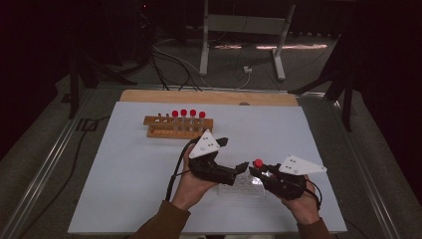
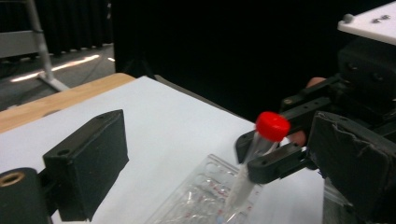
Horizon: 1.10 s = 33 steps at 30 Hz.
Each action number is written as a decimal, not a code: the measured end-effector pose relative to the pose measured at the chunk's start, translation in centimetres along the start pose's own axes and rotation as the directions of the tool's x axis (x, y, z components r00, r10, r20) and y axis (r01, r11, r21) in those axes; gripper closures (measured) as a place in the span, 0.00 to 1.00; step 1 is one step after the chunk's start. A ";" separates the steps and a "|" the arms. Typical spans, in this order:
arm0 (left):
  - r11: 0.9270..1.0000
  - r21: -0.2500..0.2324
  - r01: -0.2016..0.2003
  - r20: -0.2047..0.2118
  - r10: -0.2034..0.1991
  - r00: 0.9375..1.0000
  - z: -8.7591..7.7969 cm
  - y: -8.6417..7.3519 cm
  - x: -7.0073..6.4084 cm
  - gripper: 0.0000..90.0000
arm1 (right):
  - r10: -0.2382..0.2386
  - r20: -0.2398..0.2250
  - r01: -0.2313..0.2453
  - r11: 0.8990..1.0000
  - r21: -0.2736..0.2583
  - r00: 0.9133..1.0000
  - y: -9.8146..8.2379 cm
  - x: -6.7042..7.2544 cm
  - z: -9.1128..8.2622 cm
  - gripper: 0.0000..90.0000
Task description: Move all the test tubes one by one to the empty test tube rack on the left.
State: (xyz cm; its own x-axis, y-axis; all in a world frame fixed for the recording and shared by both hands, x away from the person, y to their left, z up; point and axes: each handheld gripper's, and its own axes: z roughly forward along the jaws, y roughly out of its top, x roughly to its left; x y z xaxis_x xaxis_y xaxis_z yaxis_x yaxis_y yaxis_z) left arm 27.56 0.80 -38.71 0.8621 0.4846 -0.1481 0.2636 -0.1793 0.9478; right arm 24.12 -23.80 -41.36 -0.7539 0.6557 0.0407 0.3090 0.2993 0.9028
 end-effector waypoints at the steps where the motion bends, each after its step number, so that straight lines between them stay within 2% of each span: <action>1: 1.000 0.001 -0.008 -0.003 0.008 1.000 0.2 0.0 -0.2 0.09 | -0.001 -0.001 0.001 1.000 0.004 1.000 0.0 0.1 0.1 0.82; 3: 1.000 0.005 -0.023 0.002 0.023 1.000 0.5 0.0 -0.6 0.19 | -0.003 -0.005 0.003 1.000 0.006 1.000 0.0 0.2 0.2 0.82; 4: 1.000 0.007 -0.028 0.010 0.028 1.000 0.7 -0.1 -0.7 0.21 | -0.002 -0.008 0.002 1.000 0.006 1.000 0.0 0.2 0.2 0.82; 7: 0.999 0.015 -0.045 0.047 0.045 0.998 1.3 -0.2 -1.1 0.38 | -0.003 -0.017 0.003 1.000 0.006 1.000 0.1 0.4 0.3 0.82; 9: 0.998 0.030 -0.059 0.056 0.058 0.997 1.6 -0.2 -1.3 0.48 | -0.005 -0.021 0.005 1.000 0.007 1.000 0.1 0.5 0.3 0.82; 11: 0.998 0.031 -0.061 0.085 0.058 0.995 1.9 -0.3 -1.5 0.56 | 0.002 -0.021 -0.002 1.000 0.012 1.000 0.1 0.5 0.4 0.82; 13: 0.997 0.033 -0.066 0.089 0.063 0.994 2.0 -0.3 -1.6 0.62 | 0.022 -0.032 -0.022 1.000 0.007 0.999 0.0 0.2 0.4 0.82; 19: 0.997 0.044 -0.063 0.108 0.058 0.992 2.4 -0.4 -1.8 0.64 | 0.026 -0.043 -0.025 0.999 0.020 0.999 -0.1 0.3 0.6 0.82; 25: 0.996 0.056 -0.071 0.112 0.064 0.992 2.8 -0.6 -2.0 0.77 | 0.028 -0.044 -0.028 0.999 0.018 0.999 -0.1 0.4 0.6 0.82; 30: 0.996 0.056 -0.073 0.108 0.067 0.992 2.6 -0.5 -2.0 0.78 | 0.027 -0.050 -0.027 1.000 0.014 0.998 -0.1 0.3 0.6 0.82; 31: 0.996 0.052 -0.071 0.104 0.065 0.992 2.5 -0.5 -1.9 0.79 | 0.027 -0.051 -0.027 1.000 0.011 0.998 -0.1 0.3 0.5 0.81; 33: 0.997 0.046 -0.067 0.100 0.063 0.993 2.4 -0.4 -1.8 0.79 | 0.025 -0.055 -0.025 1.000 0.008 0.998 -0.1 0.2 0.5 0.73</action>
State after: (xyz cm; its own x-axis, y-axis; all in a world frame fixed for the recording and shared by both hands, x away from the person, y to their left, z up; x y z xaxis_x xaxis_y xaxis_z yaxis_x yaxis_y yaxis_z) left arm 26.95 -2.06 -39.51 0.9157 0.3847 -0.1159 0.2246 -0.2510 0.9416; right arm 24.18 -23.35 -41.62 -0.7768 0.6237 0.0868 0.3319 0.2884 0.8982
